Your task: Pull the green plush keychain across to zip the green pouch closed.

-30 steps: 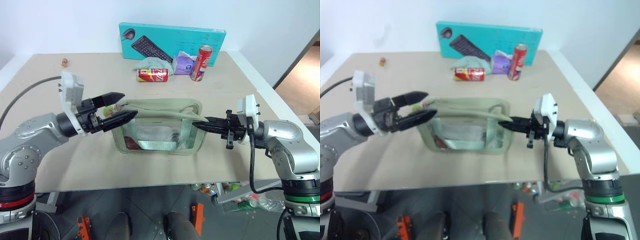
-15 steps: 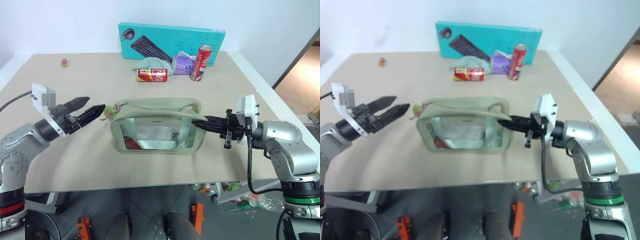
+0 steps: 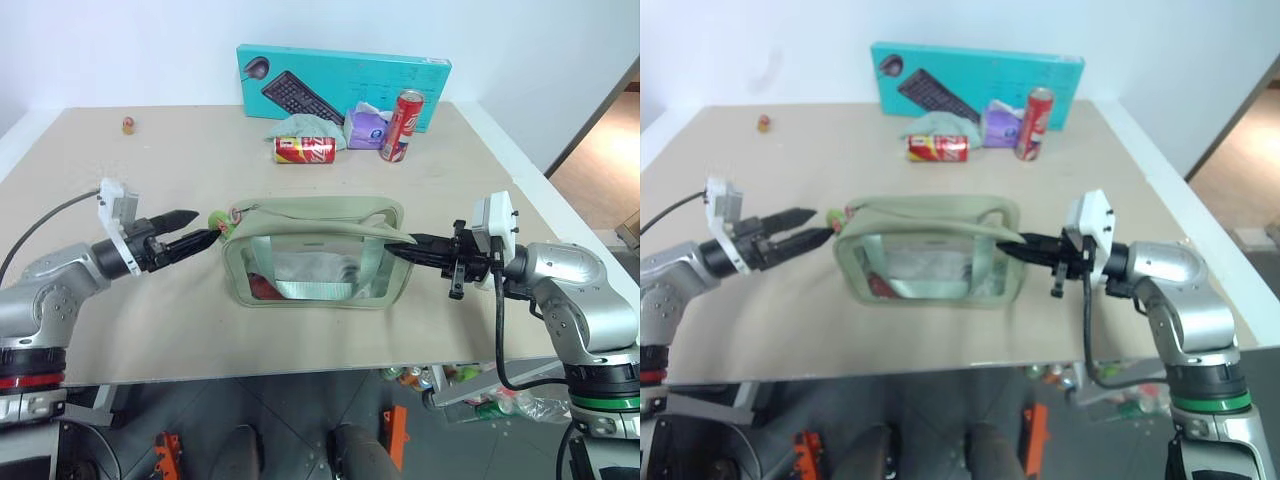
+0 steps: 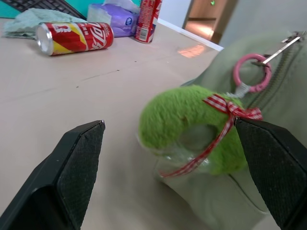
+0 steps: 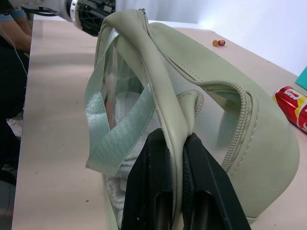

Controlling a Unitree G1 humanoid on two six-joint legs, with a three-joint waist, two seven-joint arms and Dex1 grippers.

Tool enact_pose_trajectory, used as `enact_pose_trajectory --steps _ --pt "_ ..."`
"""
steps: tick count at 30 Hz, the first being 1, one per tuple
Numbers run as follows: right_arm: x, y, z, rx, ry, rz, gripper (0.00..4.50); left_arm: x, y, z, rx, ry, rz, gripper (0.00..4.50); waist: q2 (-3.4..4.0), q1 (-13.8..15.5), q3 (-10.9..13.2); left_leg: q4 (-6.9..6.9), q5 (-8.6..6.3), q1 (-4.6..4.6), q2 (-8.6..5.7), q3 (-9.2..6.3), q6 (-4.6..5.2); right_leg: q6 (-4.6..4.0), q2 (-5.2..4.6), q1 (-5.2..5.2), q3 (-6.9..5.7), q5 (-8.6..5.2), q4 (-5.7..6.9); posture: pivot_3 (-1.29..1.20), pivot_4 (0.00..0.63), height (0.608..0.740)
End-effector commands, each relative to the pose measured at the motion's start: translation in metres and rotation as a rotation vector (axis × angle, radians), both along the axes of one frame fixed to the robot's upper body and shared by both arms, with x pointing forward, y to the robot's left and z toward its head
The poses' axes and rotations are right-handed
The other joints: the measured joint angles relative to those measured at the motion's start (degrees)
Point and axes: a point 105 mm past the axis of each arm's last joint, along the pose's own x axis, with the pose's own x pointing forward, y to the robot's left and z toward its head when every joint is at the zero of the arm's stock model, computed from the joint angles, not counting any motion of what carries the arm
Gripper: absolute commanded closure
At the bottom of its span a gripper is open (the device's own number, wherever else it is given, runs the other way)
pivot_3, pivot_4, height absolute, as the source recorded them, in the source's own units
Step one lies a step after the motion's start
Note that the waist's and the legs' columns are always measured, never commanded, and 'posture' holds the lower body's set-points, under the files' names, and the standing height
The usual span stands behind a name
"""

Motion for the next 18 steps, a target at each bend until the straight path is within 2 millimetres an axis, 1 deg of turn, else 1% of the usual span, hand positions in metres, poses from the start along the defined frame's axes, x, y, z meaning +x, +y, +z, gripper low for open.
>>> enact_pose_trajectory --steps 1,7,9,11,14,15,18 --pt "-0.006 -0.004 0.01 -0.016 -0.048 -0.006 4.48 0.004 -0.002 0.01 0.051 -0.058 -0.057 0.0 0.0 0.03 0.0 0.0 0.0 0.0 -0.01 0.0 0.0 0.01 0.0 0.0 -0.01 -0.01 0.0 0.0 0.15 0.74" --pt "-0.007 -0.008 0.01 -0.021 -0.045 -0.017 4.48 0.01 -0.009 0.005 0.094 -0.069 -0.129 0.0 0.0 0.07 0.0 0.01 0.0 -0.04 -0.01 -0.02 0.0 0.02 0.0 -0.01 -0.02 -0.02 0.0 0.0 0.15 0.74" --pt "-0.007 -0.008 0.009 -0.025 -0.044 -0.019 4.48 0.013 -0.013 0.007 0.106 -0.089 -0.148 0.0 0.0 0.07 0.0 0.01 0.0 -0.04 -0.01 -0.02 0.0 0.02 0.0 0.0 -0.02 -0.02 0.0 0.0 0.15 0.74" --pt "-0.006 -0.009 0.009 -0.027 -0.046 -0.024 4.48 0.016 -0.016 0.014 0.094 -0.109 -0.158 0.0 0.0 0.09 0.0 0.01 0.0 -0.04 -0.01 -0.02 0.0 0.02 0.0 0.0 -0.03 -0.02 0.0 0.0 0.15 0.74" --pt "-0.006 -0.009 0.008 -0.029 -0.046 -0.028 4.48 0.018 -0.017 0.015 0.091 -0.123 -0.164 0.0 -0.01 0.09 0.0 0.02 0.0 -0.06 -0.01 -0.03 0.0 0.03 0.0 0.0 -0.04 -0.02 0.0 0.0 0.15 0.74" --pt "-0.006 -0.01 0.008 -0.031 -0.045 -0.029 4.49 0.018 -0.018 0.015 0.091 -0.131 -0.165 0.26 0.0 0.09 0.0 0.02 0.0 -0.06 -0.01 -0.03 0.0 0.03 -0.01 0.0 -0.04 -0.01 0.0 0.0 0.15 0.74" --pt "-0.006 -0.011 0.007 -0.035 -0.042 -0.033 4.5 0.02 -0.019 0.02 0.078 -0.164 -0.158 0.76 0.0 0.1 0.0 0.02 0.0 -0.06 -0.01 -0.03 0.01 0.04 0.0 -0.01 -0.03 -0.02 0.0 0.0 0.15 0.74"
